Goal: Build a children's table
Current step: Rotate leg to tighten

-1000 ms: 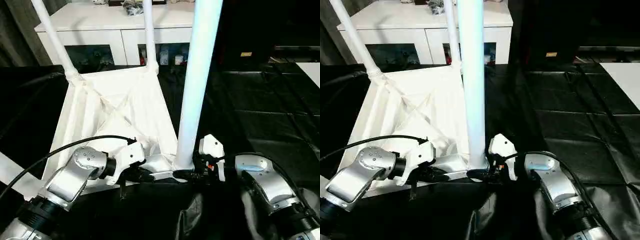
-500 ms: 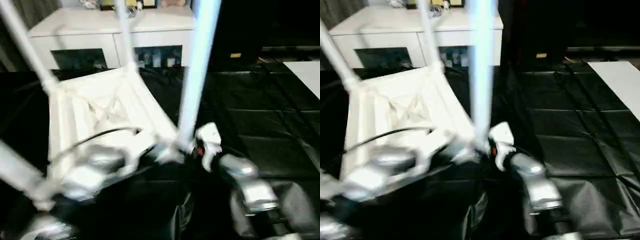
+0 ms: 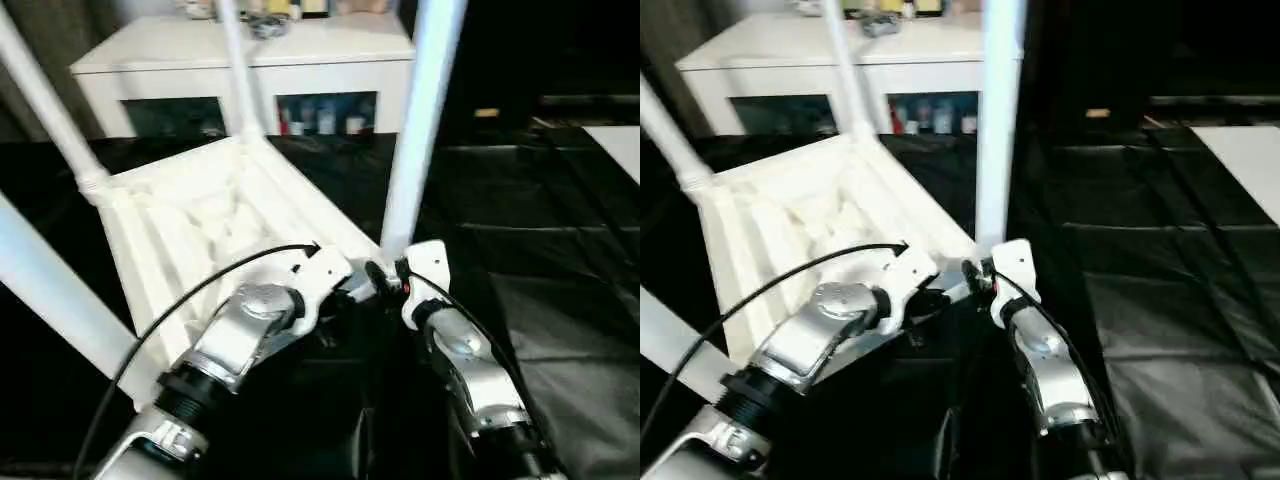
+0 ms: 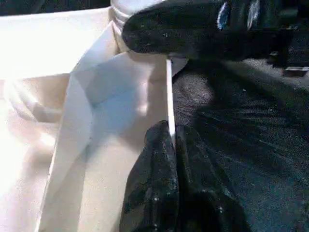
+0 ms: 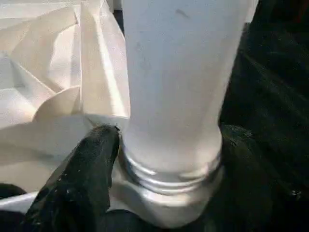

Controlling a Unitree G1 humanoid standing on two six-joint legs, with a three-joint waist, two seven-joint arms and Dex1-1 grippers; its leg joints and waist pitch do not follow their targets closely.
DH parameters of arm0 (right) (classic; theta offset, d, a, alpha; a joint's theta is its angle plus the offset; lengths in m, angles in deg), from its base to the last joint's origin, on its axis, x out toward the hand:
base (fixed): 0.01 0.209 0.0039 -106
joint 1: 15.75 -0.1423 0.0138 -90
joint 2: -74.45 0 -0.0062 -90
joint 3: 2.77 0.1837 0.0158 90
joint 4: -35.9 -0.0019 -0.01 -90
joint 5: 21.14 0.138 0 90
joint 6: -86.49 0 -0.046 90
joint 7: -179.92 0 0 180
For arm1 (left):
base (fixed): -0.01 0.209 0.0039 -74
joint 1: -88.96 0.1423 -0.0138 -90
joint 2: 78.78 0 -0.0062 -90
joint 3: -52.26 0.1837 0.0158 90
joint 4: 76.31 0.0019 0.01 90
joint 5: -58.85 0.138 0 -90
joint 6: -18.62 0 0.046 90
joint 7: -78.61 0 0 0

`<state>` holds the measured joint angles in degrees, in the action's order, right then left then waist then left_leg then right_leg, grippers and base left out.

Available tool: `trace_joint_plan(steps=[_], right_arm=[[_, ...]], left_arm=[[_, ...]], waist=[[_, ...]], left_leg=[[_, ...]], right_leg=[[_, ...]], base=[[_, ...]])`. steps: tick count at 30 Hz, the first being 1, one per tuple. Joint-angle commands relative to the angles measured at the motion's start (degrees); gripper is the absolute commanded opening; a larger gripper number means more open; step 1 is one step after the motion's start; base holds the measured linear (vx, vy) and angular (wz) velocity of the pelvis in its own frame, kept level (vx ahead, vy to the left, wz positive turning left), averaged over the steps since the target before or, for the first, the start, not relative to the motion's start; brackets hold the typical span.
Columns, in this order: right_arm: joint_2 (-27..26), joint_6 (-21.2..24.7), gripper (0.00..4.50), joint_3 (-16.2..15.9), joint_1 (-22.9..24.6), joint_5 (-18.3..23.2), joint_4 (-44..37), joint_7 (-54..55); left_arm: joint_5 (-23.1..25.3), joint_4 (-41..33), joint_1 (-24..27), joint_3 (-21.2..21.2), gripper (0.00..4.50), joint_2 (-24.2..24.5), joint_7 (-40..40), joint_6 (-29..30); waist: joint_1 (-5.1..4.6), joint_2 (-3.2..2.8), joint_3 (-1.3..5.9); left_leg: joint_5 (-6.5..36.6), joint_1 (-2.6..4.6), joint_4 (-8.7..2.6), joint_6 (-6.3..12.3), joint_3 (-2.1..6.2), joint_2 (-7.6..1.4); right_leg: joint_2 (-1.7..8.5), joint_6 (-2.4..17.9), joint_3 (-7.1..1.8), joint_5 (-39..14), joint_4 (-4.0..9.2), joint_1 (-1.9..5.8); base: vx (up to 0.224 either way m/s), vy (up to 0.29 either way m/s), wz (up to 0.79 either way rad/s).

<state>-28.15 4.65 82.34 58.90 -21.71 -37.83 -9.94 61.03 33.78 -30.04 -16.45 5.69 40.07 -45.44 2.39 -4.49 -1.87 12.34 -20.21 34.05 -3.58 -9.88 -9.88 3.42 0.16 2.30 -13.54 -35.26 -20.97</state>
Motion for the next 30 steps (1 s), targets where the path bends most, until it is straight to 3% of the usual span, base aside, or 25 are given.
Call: trace_joint_plan(steps=[1,3,7,9,11,14,15,17,18,20,23,24,25,27,28,30], right_arm=[[1.04,-1.76,3.75,0.25,0.28,0.90,-4.18,-1.92],[2.43,-2.16,3.75,2.37,2.58,4.01,-8.77,-6.14],[5.16,-3.41,3.75,2.55,5.77,5.44,-12.38,-10.27],[7.24,-4.84,3.75,2.30,8.40,6.40,-13.99,-12.35],[8.02,-5.27,3.80,2.32,9.90,7.18,-14.69,-13.20],[8.40,-5.47,3.80,2.12,11.59,8.09,-16.31,-14.85],[8.51,-5.55,3.80,1.96,12.30,8.26,-17.08,-15.48],[8.87,-5.42,3.80,1.59,13.64,8.87,-18.38,-16.82],[9.07,-5.48,3.80,1.37,14.15,9.04,-18.72,-17.20],[9.43,-5.53,3.80,0.82,14.97,9.50,-19.59,-18.09],[9.25,-4.17,3.80,0.33,15.42,10.42,-20.65,-18.42],[9.25,-4.17,3.80,0.33,15.42,10.42,-20.65,-18.42],[8.94,-3.33,3.80,0.36,15.36,10.57,-20.94,-18.06],[8.44,-2.58,3.80,0.36,15.28,10.28,-21.26,-17.29],[8.16,-2.37,3.80,0.34,15.50,10.04,-21.56,-17.00],[7.76,-1.84,3.80,0.39,15.65,10.39,-21.93,-16.86]], left_arm=[[2.48,3.68,1.35,1.51,0.00,1.94,-0.81,-1.34],[2.52,3.48,1.73,1.05,0.00,2.63,-0.31,-3.75],[2.24,2.31,2.15,1.28,0.00,3.36,-1.32,-9.22],[-1.06,-0.02,2.84,-1.19,0.00,1.89,-2.15,-9.48],[-3.50,-2.01,3.39,-2.78,0.54,0.73,-2.95,-8.38],[-5.89,-6.10,4.65,-3.84,0.69,0.07,-3.44,-6.59],[-6.99,-8.41,5.51,-4.10,0.85,0.04,-3.89,-5.90],[-9.16,-13.05,7.70,-5.02,1.01,0.06,-4.07,-5.29],[-9.93,-14.70,8.68,-5.41,1.06,0.09,-4.18,-5.11],[-10.79,-18.68,11.43,-6.57,1.29,0.47,-3.55,-5.30],[-10.83,-22.57,15.99,-11.47,1.44,-1.68,3.09,-9.30],[-10.83,-22.57,15.99,-11.47,1.50,-1.68,3.09,-9.30],[-10.89,-23.30,17.19,-13.43,1.50,-2.80,5.88,-9.11],[-9.92,-23.40,18.43,-15.16,1.50,-3.49,9.33,-9.40],[-9.40,-23.67,19.35,-15.71,1.50,-3.50,10.88,-9.95],[-9.20,-23.90,20.30,-16.28,1.50,-3.52,11.89,-11.07]], waist=[[0.06,0.54,2.20],[0.05,0.69,2.09],[0.23,0.78,2.14],[0.20,1.02,2.14],[0.24,1.27,2.30],[0.39,0.97,2.62],[0.70,0.64,3.55],[0.90,0.89,3.53],[1.06,0.84,3.50],[1.27,0.62,3.64],[1.11,1.29,2.97],[1.07,1.07,2.67],[1.10,0.96,2.52],[1.01,1.53,2.01],[0.93,1.79,1.94],[0.97,1.56,2.04]], left_leg=[[10.81,-0.24,-4.77,1.25,1.57,-2.97],[10.98,-0.28,-4.79,1.98,1.51,-3.11],[9.33,-0.50,-4.71,3.09,1.53,-3.06],[8.85,-0.58,-4.60,3.48,1.40,-3.08],[6.48,-0.86,-4.34,4.44,1.32,-2.99],[3.68,-1.04,-3.92,6.13,1.28,-3.06],[-1.34,-0.98,-3.03,7.70,1.37,-3.14],[-4.48,-1.37,-2.69,9.45,1.51,-3.24],[-5.08,-1.25,-2.51,10.76,1.45,-3.34],[-5.33,-1.42,-2.22,11.46,1.53,-3.33],[-0.38,-1.59,-2.69,11.15,1.33,-3.45],[2.00,-1.55,-2.99,10.14,1.32,-3.48],[4.91,-1.08,-3.20,8.79,1.20,-3.59],[8.46,-1.07,-3.87,6.61,1.21,-3.63],[9.33,-0.97,-3.96,6.04,1.15,-3.59],[9.08,-0.96,-4.03,4.96,1.32,-3.61]], right_leg=[[4.75,10.83,-2.81,-6.33,4.84,1.91],[4.76,10.31,-2.88,-6.07,4.90,1.93],[4.79,10.21,-2.77,-5.47,4.98,2.00],[4.91,10.44,-2.81,-5.75,5.07,2.00],[4.92,11.23,-2.72,-4.39,4.76,2.17],[4.91,12.72,-2.66,0.18,4.27,2.15],[4.63,13.66,-2.61,9.51,2.95,2.06],[4.49,13.99,-2.44,16.31,2.24,1.97],[4.49,14.53,-2.30,18.47,2.12,1.65],[4.51,14.88,-2.14,18.98,1.83,1.70],[4.61,14.40,-2.06,12.28,2.74,1.72],[4.62,14.19,-2.05,8.18,3.14,1.64],[4.46,13.79,-2.14,3.35,3.62,1.32],[4.49,12.48,-2.26,-3.95,4.23,1.28],[4.46,12.04,-2.30,-5.85,4.45,1.20],[4.48,10.83,-2.48,-6.82,4.54,1.18]], base=[[0.000,0.000,0.00],[0.000,0.000,0.00],[0.000,0.000,0.00],[0.000,0.000,0.00],[0.000,0.000,0.00],[0.000,0.000,0.00],[0.000,0.000,0.00],[0.000,0.000,0.00],[0.000,0.000,0.00],[0.000,0.000,0.00],[0.000,0.000,0.00],[0.000,0.000,0.00],[0.000,0.000,0.00],[0.000,0.000,0.00],[0.000,0.000,0.00],[0.000,0.000,0.00]])
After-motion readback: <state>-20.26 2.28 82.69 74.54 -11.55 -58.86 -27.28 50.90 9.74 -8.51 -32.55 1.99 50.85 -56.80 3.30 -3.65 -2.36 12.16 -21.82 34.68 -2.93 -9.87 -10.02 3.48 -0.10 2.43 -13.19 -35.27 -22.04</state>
